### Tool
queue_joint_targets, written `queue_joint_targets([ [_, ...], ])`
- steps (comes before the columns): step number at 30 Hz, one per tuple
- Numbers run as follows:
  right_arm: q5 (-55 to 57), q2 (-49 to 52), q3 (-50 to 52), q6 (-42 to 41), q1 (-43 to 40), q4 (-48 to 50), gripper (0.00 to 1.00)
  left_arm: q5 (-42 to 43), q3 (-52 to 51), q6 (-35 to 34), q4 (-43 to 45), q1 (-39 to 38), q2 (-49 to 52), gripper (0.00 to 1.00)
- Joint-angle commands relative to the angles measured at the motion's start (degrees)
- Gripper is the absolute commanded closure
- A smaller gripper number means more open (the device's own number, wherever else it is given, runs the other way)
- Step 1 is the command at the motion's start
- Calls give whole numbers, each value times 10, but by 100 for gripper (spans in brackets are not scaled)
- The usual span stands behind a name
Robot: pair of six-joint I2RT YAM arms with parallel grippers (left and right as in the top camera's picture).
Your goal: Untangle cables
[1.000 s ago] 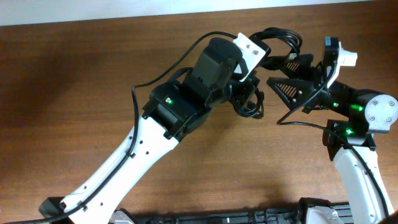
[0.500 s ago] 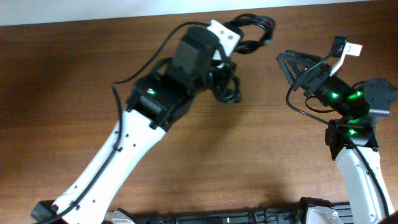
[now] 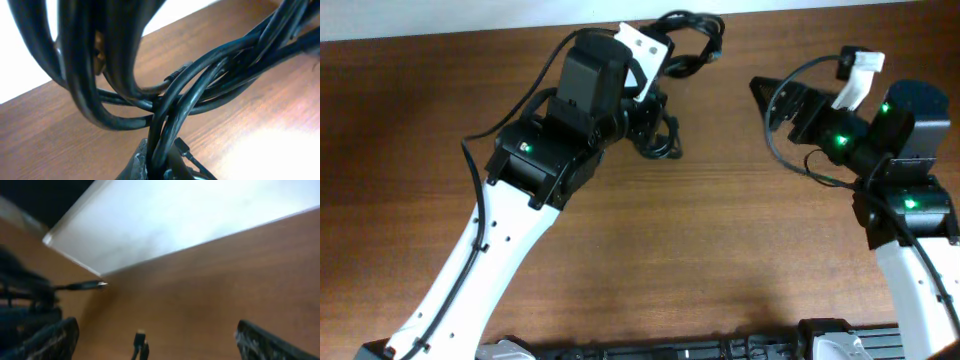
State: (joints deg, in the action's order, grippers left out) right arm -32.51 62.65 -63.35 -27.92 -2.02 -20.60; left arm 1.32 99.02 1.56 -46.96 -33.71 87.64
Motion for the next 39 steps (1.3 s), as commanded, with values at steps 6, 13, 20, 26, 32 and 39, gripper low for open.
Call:
queue_joint_targets([
  [6,32,-51,-25,263,103,-116,1,9,5,184,-68,1,-15,100],
  [13,33,-89,-25,303,134,-143,1,92,5,270,-101,1,-14,100],
  [20,47,-102,-25,303,133,-121,1,163,4,316,-125,-4,-11,100],
  [26,47,-97,-24,303,133,-103,34,172,4,348,-148,-26,-11,99],
  [32,47,-79,-24,303,133,-138,96,130,4,353,-144,-33,-11,100],
  [39,11,-79,-24,406,133,-212,96,52,5,351,-75,-33,-11,100],
])
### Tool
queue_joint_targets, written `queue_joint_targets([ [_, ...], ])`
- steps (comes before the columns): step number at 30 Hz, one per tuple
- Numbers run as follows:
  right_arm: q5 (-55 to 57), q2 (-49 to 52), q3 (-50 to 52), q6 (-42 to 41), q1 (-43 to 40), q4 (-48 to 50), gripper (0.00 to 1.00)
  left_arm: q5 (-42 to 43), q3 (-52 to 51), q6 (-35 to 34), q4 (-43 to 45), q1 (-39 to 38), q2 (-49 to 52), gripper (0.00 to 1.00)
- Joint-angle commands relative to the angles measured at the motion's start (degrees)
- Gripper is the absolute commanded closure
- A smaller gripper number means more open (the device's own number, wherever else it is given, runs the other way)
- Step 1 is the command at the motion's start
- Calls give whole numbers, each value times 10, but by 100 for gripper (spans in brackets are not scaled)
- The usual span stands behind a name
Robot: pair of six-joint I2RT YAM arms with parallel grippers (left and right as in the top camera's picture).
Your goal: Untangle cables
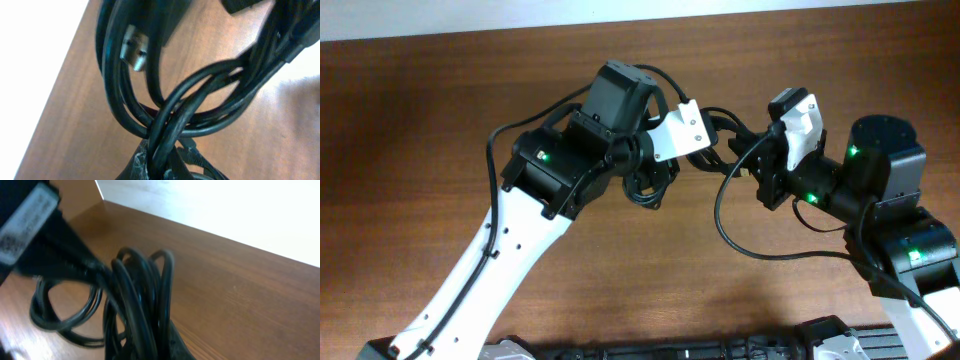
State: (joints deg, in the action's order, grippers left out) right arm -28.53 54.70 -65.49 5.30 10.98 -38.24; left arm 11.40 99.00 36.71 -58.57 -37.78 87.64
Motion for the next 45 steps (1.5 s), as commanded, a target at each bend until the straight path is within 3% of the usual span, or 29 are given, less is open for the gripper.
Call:
queue_joint_targets([
  [1,-46,0,-3,95,3,-44,96,-49,5,0,51,8,-11,100],
  [7,-116,0,-3,180,3,-75,96,-97,5,-6,104,8,-11,100],
  [12,-132,0,-3,198,3,-81,96,-205,5,-99,149,8,-11,100],
  [20,-153,0,-3,217,3,-87,96,-206,5,-207,190,8,-11,100],
  [28,-152,0,-3,217,2,-85,94,-187,5,-208,191,8,-11,100],
  [29,-147,0,-3,216,2,-83,73,-187,5,-208,191,8,-11,100],
  [31,-126,0,-3,201,2,-74,47,-187,5,-208,187,8,-11,100],
  [32,-100,0,-3,173,2,-66,24,-188,5,-208,183,8,-11,100],
  [34,-66,0,-3,134,2,-57,7,-196,5,-208,168,8,-11,100],
  [37,-13,0,-3,84,2,-50,1,-224,5,-208,147,8,-11,100],
  [44,11,0,-3,56,2,-38,1,-227,5,-209,125,8,-11,100],
  [45,40,0,-3,21,2,-32,1,-226,5,-209,123,8,-11,100],
])
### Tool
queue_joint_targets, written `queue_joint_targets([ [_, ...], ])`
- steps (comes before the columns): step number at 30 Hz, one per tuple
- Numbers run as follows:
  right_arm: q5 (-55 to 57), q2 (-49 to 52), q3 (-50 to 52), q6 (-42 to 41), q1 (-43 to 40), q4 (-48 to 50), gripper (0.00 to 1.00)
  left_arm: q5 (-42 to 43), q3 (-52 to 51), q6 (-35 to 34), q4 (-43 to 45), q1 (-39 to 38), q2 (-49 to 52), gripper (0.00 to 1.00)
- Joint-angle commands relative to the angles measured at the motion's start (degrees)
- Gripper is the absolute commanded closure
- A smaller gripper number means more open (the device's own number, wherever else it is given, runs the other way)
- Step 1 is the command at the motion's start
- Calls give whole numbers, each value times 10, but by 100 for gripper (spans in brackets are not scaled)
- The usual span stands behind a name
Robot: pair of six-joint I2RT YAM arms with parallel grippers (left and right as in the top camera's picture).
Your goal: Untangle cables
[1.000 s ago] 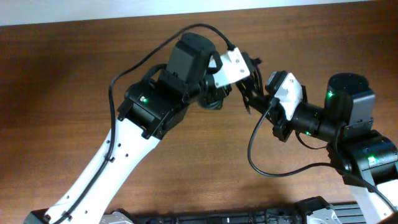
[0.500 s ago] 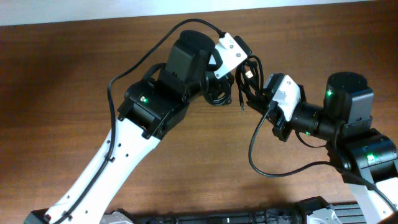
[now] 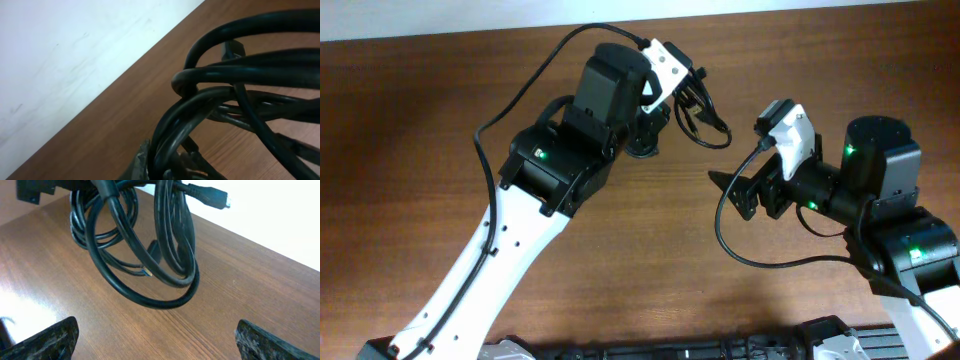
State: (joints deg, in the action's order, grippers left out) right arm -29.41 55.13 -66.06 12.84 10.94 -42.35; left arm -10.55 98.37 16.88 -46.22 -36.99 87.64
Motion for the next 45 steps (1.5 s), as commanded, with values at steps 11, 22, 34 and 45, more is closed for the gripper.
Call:
queue_joint_targets([
  [11,121,-4,3,-194,2,56,1,129,11,-10,-44,0,-11,100],
  [22,181,-4,3,-258,2,51,1,135,11,-10,-83,0,-11,100],
  [34,246,18,3,-266,2,74,1,103,11,-10,-115,0,-11,100],
  [45,275,76,3,-267,2,79,1,176,11,21,-125,0,-11,100],
])
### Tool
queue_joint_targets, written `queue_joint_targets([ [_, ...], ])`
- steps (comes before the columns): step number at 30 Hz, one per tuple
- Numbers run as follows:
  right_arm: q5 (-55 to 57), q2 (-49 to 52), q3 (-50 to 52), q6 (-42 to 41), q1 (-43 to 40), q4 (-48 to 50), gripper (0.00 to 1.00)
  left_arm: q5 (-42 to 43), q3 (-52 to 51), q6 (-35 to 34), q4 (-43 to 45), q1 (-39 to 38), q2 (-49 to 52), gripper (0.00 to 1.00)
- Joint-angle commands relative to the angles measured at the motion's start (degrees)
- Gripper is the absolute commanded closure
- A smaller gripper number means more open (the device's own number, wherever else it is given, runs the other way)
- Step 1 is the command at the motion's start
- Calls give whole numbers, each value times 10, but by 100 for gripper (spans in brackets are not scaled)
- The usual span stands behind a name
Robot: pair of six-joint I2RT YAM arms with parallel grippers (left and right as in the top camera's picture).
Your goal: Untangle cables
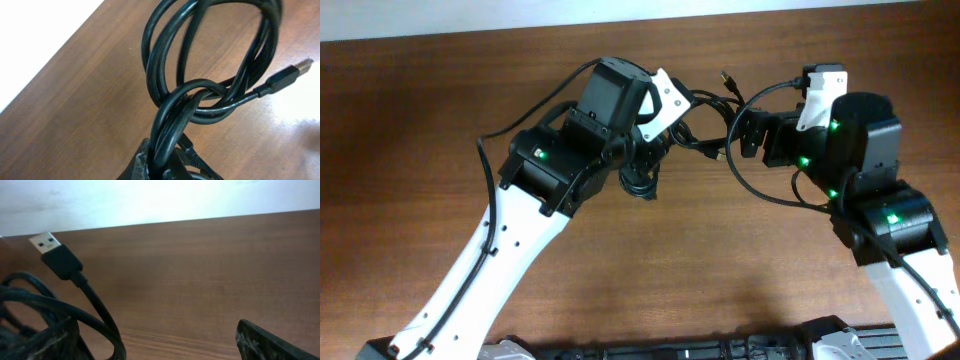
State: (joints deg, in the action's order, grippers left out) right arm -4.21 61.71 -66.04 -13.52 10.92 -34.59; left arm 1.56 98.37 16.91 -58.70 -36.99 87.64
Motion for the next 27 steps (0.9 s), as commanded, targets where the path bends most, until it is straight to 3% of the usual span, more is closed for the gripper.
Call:
queue_joint_targets([
  [1,27,13,2,-3,3,2,1,73,11,36,-2,0,-11,100],
  [6,34,20,2,-3,3,31,1,154,11,108,-12,0,-11,100],
  [11,34,21,2,-3,3,9,1,161,11,117,-10,0,-11,100],
  [16,10,21,2,31,3,-28,1,99,11,117,-3,0,-11,100],
  [23,-125,21,2,150,3,-38,1,-27,11,117,31,0,-11,100],
  [27,-127,21,2,178,3,-63,2,-60,11,123,46,0,-11,100],
])
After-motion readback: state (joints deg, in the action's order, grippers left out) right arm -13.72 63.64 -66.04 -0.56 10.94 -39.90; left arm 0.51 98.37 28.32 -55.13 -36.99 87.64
